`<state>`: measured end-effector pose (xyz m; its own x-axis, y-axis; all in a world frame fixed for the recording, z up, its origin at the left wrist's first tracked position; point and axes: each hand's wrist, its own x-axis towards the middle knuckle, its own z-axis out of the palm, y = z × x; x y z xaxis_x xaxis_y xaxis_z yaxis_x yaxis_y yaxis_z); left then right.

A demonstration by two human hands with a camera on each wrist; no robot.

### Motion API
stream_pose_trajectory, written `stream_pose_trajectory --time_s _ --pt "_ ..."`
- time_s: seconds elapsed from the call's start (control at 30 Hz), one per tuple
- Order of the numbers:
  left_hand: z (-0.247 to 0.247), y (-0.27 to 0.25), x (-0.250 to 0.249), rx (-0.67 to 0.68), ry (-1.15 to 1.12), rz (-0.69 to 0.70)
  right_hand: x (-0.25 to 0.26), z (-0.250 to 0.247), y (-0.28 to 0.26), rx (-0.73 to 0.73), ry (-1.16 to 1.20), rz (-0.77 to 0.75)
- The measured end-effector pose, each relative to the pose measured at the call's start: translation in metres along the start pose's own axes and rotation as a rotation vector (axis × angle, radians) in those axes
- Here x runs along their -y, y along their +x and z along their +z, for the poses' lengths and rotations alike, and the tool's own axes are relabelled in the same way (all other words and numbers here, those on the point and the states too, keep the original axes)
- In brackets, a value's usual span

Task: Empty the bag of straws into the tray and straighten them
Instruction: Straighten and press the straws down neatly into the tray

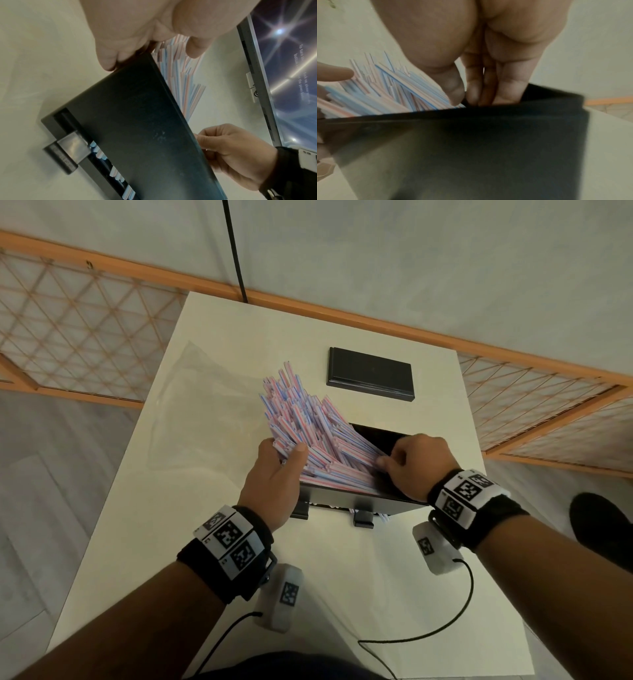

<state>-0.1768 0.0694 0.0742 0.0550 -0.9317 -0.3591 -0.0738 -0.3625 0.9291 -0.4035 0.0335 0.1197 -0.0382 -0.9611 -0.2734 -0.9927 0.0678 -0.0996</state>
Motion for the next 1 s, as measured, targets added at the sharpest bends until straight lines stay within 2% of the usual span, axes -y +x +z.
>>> stream_pose_trajectory --time_s 0.13,0.2,0.4,0.63,0.87,1.0 --pt "0.000 0.000 -0.001 -0.008 -0.002 0.003 0.003 0.013 -0.002 0.249 0.024 -0.050" --pt "0.001 0.001 0.000 -0.005 0.003 0.001 0.006 0.018 -0.001 0.299 0.072 -0.046" --pt "0.000 0.001 0.003 0.011 -0.015 -0.005 0.011 0.016 0.004 0.306 0.171 -0.028" --pt "0.001 0.001 -0.001 0.005 -0.001 -0.020 0.014 0.008 0.005 0.465 0.273 0.021" --pt "0.003 -0.001 -0.002 0.018 -0.042 0.010 0.022 0.020 0.010 0.481 0.172 -0.019" --pt "0.003 -0.002 -0.005 0.024 -0.057 -0.006 0.030 0.020 0.012 0.442 0.166 -0.115"
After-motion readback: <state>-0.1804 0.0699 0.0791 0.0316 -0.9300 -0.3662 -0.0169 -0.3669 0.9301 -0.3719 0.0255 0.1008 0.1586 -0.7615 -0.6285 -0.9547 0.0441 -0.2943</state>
